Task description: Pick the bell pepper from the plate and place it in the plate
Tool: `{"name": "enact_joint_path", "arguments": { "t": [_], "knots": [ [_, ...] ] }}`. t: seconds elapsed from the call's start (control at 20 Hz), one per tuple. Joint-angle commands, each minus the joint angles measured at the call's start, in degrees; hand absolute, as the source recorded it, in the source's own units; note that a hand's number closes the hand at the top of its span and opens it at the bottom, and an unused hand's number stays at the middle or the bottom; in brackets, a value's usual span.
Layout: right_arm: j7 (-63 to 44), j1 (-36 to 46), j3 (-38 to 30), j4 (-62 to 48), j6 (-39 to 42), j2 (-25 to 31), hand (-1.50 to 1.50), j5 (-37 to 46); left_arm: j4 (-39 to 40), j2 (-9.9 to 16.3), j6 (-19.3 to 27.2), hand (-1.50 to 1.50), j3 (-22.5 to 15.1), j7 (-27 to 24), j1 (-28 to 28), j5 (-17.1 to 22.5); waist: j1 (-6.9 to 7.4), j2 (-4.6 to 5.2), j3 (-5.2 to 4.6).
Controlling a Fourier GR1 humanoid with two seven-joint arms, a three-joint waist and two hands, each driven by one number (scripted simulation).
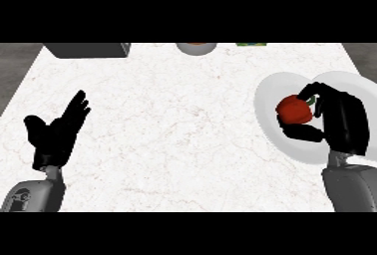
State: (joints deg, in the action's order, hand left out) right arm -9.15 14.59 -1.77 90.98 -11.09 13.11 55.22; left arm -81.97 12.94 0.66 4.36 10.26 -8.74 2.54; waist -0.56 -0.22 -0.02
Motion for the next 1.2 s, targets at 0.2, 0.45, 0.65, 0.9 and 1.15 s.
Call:
{"name": "enact_joint_path", "arguments": {
  "t": [0.2, 0.45, 0.65, 0.9, 1.15],
  "knots": [
    [5.2, -0.4, -13.5, -5.6, -1.0, 4.1, 1.5, -13.3, -1.3, -1.6, 1.4, 0.0, -0.7, 2.2, -0.6, -1.2, 0.45, 0.24, 0.05],
    [5.9, 7.2, -20.5, -17.4, -0.3, 11.5, 1.5, -14.7, -0.8, -1.1, 0.0, 0.0, 0.4, -0.3, 0.2, -0.8, 0.98, 0.32, 0.04],
    [19.2, 6.5, -24.9, -31.6, -4.3, 14.8, 1.5, -19.0, 4.0, -1.6, -0.4, 0.0, 0.5, -3.1, -2.4, -1.5, 0.8, 0.51, 0.07],
    [21.3, 13.3, -23.2, -48.7, -4.2, 20.4, 1.5, -13.8, 1.7, -2.5, 0.8, 0.0, -1.4, -0.8, -2.4, -3.4, 1.78, 0.67, 0.12],
    [25.3, 14.3, -26.4, -57.4, 4.7, 20.9, 1.5, -20.2, -0.3, -2.5, 0.0, 0.0, -0.5, 1.6, -2.6, -1.5, 1.67, 0.65, 0.17]
  ]
}}
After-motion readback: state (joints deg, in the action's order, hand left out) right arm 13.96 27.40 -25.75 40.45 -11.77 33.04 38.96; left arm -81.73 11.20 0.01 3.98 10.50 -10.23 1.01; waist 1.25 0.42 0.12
